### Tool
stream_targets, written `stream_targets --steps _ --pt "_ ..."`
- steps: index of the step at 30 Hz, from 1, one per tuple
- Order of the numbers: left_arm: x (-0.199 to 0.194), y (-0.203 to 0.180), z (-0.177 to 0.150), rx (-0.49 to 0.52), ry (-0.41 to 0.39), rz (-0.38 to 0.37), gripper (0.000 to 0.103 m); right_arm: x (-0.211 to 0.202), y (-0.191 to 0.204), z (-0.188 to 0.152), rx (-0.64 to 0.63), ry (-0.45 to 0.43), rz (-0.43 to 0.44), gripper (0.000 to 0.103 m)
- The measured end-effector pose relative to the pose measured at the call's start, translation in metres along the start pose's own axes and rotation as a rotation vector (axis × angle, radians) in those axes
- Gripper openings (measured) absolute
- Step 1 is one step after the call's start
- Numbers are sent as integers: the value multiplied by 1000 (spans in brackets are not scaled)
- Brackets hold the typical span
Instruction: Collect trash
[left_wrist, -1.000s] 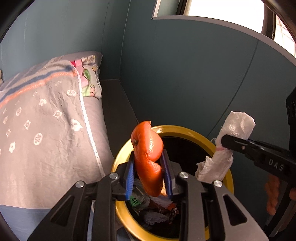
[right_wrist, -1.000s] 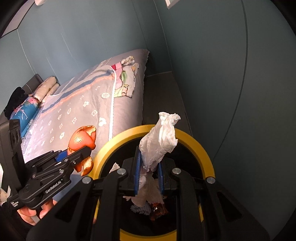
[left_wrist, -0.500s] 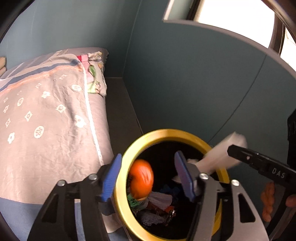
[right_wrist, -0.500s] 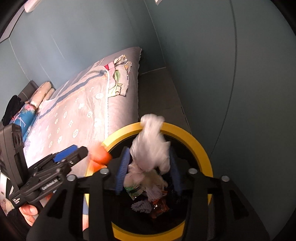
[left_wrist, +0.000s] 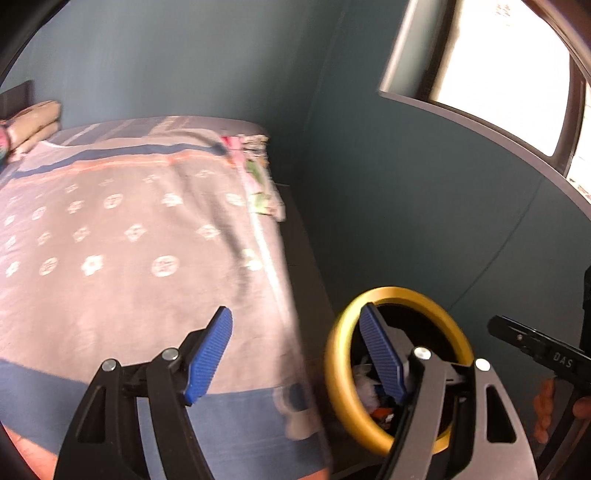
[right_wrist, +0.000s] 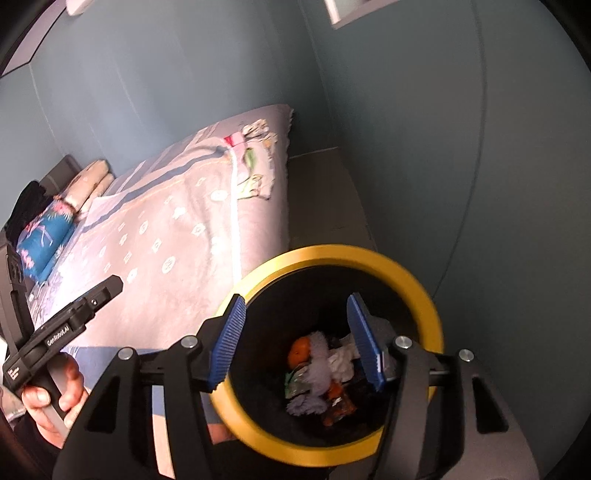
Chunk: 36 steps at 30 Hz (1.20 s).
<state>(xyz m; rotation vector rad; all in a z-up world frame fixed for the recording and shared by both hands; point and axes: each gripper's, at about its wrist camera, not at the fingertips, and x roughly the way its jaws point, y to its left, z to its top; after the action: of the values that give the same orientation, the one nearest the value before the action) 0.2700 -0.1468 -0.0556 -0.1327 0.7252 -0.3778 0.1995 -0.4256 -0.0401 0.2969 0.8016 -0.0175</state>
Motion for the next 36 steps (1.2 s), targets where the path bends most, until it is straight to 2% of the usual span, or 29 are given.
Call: stream_targets --steps 8,11,15,17,18,19,24,28,31,36 --pt "-50 76 -26 -65 -16 121 69 22 73 -21 -95 77 73 60" --pt "-72 99 -40 -75 -39 161 75 22 108 -31 -153 54 28 64" --pt "-103 121 -57 -88 -89 204 84 15 149 -50 -196 4 -8 78" --pt "-116 129 -61 -97 -119 217 89 8 165 -57 -210 -35 -26 85" --pt "-123 133 -63 -101 -137 224 91 6 171 -60 -214 -54 -34 93" --pt "-133 136 -65 -103 -162 234 93 1 177 -64 -217 -79 -41 94" --pt "-180 135 -72 -65 -287 290 95 -27 197 -82 -197 -251 -59 95" --pt "-210 126 -77 -41 -352 315 95 -60 211 -101 -194 -392 -73 95" --pt "-226 118 -84 -50 -386 327 95 -77 214 -107 -199 -446 -110 95" --pt "-248 104 -96 -53 -441 364 95 -102 218 -130 -206 -561 -118 95"
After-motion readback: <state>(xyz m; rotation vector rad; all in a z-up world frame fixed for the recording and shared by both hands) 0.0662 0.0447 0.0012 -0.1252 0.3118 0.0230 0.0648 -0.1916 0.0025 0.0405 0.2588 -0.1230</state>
